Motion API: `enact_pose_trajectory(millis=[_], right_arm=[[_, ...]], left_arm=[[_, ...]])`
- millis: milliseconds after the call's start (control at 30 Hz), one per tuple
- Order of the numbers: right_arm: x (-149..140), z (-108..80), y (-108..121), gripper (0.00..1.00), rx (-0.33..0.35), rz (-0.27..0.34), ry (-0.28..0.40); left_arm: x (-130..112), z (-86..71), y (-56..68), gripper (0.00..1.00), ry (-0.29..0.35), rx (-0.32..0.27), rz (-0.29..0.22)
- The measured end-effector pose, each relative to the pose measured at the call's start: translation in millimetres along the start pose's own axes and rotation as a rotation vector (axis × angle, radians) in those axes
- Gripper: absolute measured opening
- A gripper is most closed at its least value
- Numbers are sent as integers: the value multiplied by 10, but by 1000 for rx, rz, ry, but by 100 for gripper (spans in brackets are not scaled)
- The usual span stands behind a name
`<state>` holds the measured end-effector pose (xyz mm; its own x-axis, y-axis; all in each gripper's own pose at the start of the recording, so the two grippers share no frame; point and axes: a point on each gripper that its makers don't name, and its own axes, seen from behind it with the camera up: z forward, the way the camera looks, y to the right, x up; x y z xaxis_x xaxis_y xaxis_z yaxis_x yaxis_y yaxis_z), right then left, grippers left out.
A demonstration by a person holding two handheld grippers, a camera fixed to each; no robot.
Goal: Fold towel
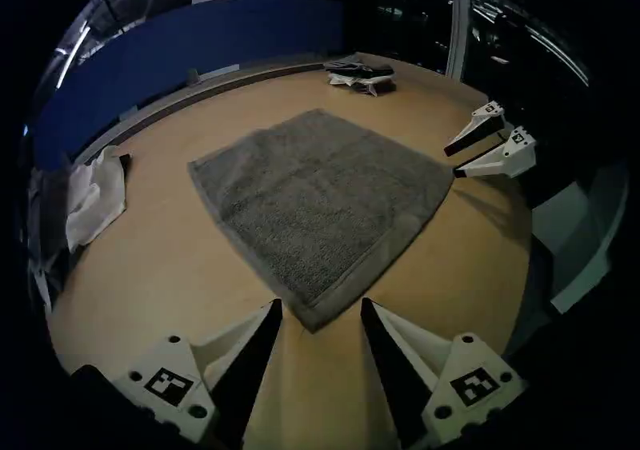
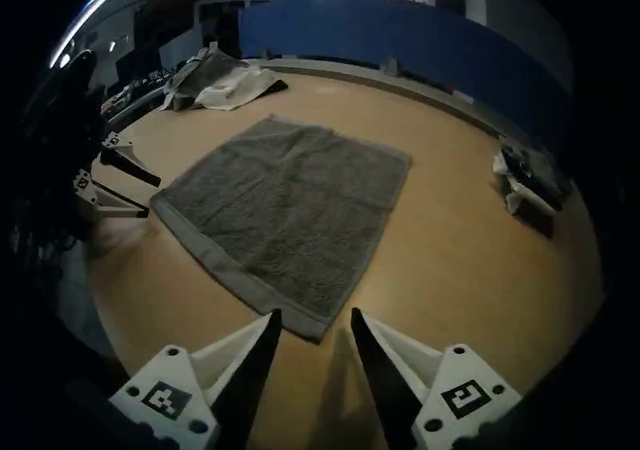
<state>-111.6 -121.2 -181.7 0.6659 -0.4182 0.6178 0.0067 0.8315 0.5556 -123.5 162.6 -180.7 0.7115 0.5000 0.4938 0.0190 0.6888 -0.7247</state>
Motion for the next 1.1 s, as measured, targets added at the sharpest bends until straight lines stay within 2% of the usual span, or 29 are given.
enact_pose_trajectory(millis=[100, 200, 433, 500, 700, 767, 867, 967, 1100], right_arm=[[-21, -6, -2, 55, 4, 3, -8], [-62, 6, -2, 54, 8, 9, -19], [-147, 20, -37, 53, 30, 21, -42], [-160, 25, -40, 46, 33, 22, -44], [-169, 41, -35, 44, 36, 26, -46], [-167, 46, -25, 36, 34, 29, -46], [-168, 45, -5, 32, 30, 30, -45], [-171, 35, 6, 32, 30, 33, -46], [-180, 28, 20, 26, 26, 31, -47]], left_arm=[[-31, 3, -6, 63, -16, 5, 0], [-57, 4, -13, 56, -32, 12, 2], [-69, 33, 7, 54, -59, 16, 24], [-67, 37, 18, 52, -64, 13, 27], [-67, 45, 32, 45, -71, 12, 35], [-69, 45, 41, 41, -75, 10, 40], [-65, 49, 51, 36, -78, 10, 50], [-60, 52, 55, 33, -80, 10, 57], [-61, 57, 51, 30, -81, 10, 60]])
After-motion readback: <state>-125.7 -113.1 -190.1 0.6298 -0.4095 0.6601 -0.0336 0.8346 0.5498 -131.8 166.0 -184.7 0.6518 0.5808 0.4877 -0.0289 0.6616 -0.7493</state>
